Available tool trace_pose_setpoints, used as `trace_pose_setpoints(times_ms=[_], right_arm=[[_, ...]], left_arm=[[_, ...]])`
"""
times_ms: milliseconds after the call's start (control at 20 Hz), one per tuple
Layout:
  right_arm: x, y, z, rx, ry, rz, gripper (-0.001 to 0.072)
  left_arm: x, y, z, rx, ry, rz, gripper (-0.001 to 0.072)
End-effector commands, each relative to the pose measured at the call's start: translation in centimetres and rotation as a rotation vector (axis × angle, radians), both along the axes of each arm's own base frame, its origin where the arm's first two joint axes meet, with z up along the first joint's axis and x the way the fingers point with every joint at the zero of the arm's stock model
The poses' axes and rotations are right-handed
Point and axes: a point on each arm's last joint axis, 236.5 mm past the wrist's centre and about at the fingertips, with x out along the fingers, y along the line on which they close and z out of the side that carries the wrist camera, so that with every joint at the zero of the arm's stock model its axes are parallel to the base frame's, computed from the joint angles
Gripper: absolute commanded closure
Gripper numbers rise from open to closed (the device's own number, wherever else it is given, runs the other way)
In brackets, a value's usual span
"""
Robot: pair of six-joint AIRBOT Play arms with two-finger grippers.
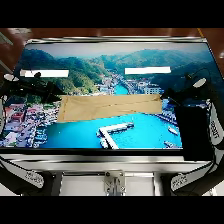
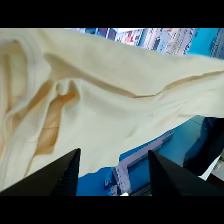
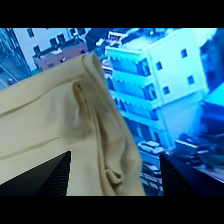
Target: Fold the shirts.
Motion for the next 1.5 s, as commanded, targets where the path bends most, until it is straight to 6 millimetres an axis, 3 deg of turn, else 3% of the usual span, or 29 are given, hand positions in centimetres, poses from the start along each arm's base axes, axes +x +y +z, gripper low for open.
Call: trace_pose_setpoints(times_ms=[0, 150, 200, 250, 300, 400, 500, 550, 650, 750, 1000, 1250, 1350, 1450], right_arm=[[-0.5, 3.5, -1.2, 0.209, 0.06, -0.008, 0.0037], [-1.8, 6.2, -2.7, 0.273, 0.126, 0.046, 0.0051], [-1.9, 6.6, -2.8, 0.271, 0.123, 0.069, 0.0225], [-1.8, 6.7, -2.5, 0.264, 0.101, 0.093, 0.0487], [-1.6, 6.8, -1.7, 0.263, 0.078, 0.11, 0.0657], [-1.1, 6.4, 1.4, 0.235, -0.01, 0.158, 0.0654], [-0.7, 5.9, 5.8, 0.206, -0.102, 0.17, 0.0654], [-0.7, 5.8, 8.1, 0.195, -0.142, 0.172, 0.0654], [-1.8, 6.0, 12.9, 0.192, -0.193, 0.173, 0.0654], [-3.6, 6.7, 17.2, 0.193, -0.231, 0.19, 0.0654], [-8.4, 8.3, 26.2, 0.179, -0.333, 0.19, 0.0654], [-12.1, 9.4, 30.9, 0.166, -0.4, 0.184, 0.0655], [-12.7, 9.5, 31.8, 0.162, -0.418, 0.176, 0.0654], [-12.7, 9.5, 31.7, 0.167, -0.409, 0.168, 0.0654]], left_arm=[[-0.6, -1.1, 1.0, -0.008, -0.001, -0.04, 0.02], [-0.8, -2.5, 1.1, -0.006, -0.008, -0.072, 0.02], [-0.9, -3.1, 1.2, -0.009, -0.009, -0.083, 0.02], [-0.9, -3.7, 1.3, -0.012, -0.011, -0.092, 0.0201], [-0.8, -4.3, 1.4, -0.018, -0.016, -0.097, 0.0217], [-0.3, -6.0, 2.2, -0.055, -0.045, -0.103, 0.0341], [0.7, -9.0, 3.6, -0.114, -0.129, -0.127, 0.057], [1.3, -11.1, 4.1, -0.136, -0.177, -0.142, 0.0652], [1.8, -15.7, 4.4, -0.143, -0.224, -0.16, 0.067], [1.0, -21.1, 3.3, -0.127, -0.243, -0.209, 0.067], [-4.1, -34.2, 1.3, -0.186, -0.233, -0.315, 0.067], [-8.7, -42.9, -0.5, -0.277, -0.166, -0.301, 0.0671], [-10.6, -45.0, -1.6, -0.309, -0.121, -0.308, 0.0671], [-10.4, -45.6, -1.4, -0.356, -0.148, -0.306, 0.0672]])
